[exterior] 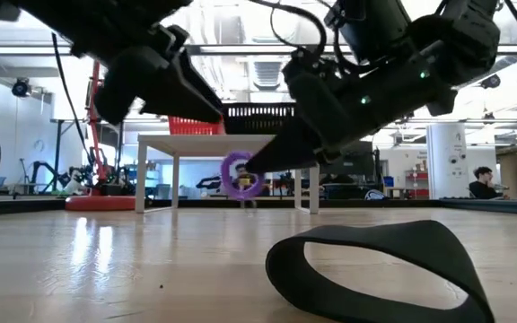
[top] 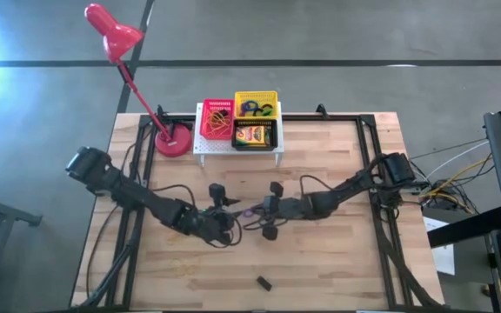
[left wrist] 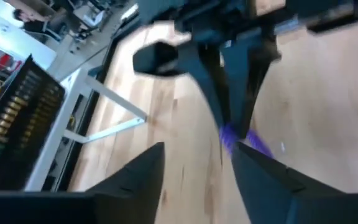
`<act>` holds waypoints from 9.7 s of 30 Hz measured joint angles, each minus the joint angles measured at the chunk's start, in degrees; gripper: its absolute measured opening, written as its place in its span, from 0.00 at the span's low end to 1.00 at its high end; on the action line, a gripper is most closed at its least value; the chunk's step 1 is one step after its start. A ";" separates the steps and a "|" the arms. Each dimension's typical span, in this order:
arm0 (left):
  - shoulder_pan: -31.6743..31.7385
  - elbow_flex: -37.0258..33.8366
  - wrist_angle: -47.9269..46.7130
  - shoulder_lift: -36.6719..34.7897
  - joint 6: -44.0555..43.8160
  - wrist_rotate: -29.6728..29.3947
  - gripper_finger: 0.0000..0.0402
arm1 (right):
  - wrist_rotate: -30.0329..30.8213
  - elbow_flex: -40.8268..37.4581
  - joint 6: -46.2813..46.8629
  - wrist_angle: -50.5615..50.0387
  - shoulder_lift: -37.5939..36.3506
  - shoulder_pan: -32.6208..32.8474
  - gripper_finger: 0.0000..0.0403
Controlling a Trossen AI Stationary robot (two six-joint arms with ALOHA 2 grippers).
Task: Pick & Place Office Desk Supplies
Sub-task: Put the purple spring keychain into the yellow bin on the shelf, then put the black rubber band into the red bin on the shelf, then put the top yellow rubber band into the red bin on the shelf
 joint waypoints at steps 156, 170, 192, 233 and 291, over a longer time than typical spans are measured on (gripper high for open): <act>14.33 -9.01 30.29 1.08 0.04 34.35 0.03 | -19.27 -4.98 -12.39 24.25 1.87 -0.15 0.05; 9.16 -7.36 20.76 -1.83 1.78 30.72 0.00 | -17.51 -5.04 -6.04 19.29 1.54 -0.31 0.42; 17.41 9.00 -25.49 -15.64 -11.62 -5.70 0.01 | -7.37 -6.05 -11.71 3.07 -10.63 1.96 0.40; -8.78 4.77 -55.63 -23.40 -51.61 24.30 0.53 | -7.45 -6.01 -11.59 11.32 -2.81 1.96 0.32; 36.23 20.92 -11.90 -19.32 9.64 9.88 0.02 | -7.50 -5.97 -9.44 15.60 -2.77 2.05 0.32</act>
